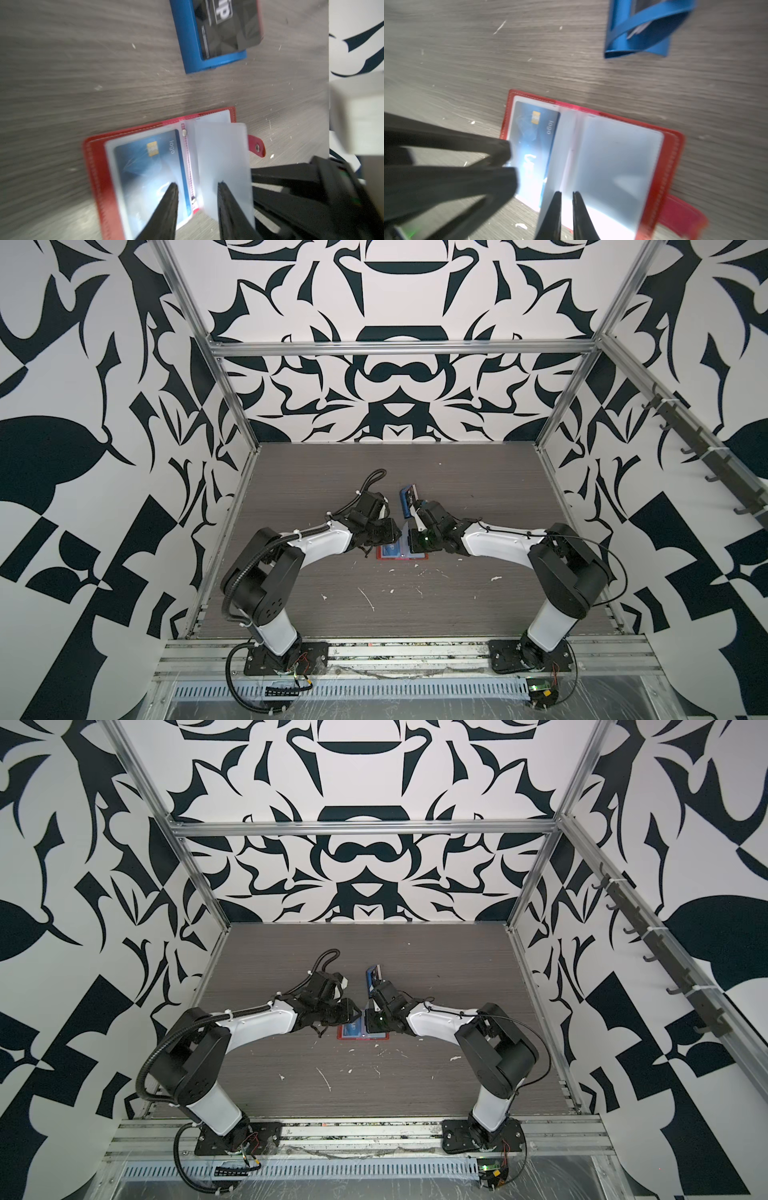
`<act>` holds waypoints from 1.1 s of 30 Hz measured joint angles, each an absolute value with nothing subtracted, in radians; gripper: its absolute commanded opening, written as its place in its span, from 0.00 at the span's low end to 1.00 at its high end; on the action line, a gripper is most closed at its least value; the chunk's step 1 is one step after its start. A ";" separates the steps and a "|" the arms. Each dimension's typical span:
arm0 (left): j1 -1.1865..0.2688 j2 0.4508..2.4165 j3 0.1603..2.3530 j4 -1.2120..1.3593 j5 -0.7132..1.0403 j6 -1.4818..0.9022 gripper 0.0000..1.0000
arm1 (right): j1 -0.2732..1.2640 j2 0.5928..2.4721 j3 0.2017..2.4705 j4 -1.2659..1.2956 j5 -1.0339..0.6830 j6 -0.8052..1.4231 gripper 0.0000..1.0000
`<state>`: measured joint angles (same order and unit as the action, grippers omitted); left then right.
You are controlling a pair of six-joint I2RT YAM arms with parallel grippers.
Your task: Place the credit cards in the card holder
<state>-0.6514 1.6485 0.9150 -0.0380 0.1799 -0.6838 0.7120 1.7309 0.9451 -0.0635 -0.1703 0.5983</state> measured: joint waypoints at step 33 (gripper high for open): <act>-0.651 1.693 0.891 -0.096 0.059 -0.683 0.27 | 0.743 1.670 0.986 -0.141 -0.057 0.563 0.21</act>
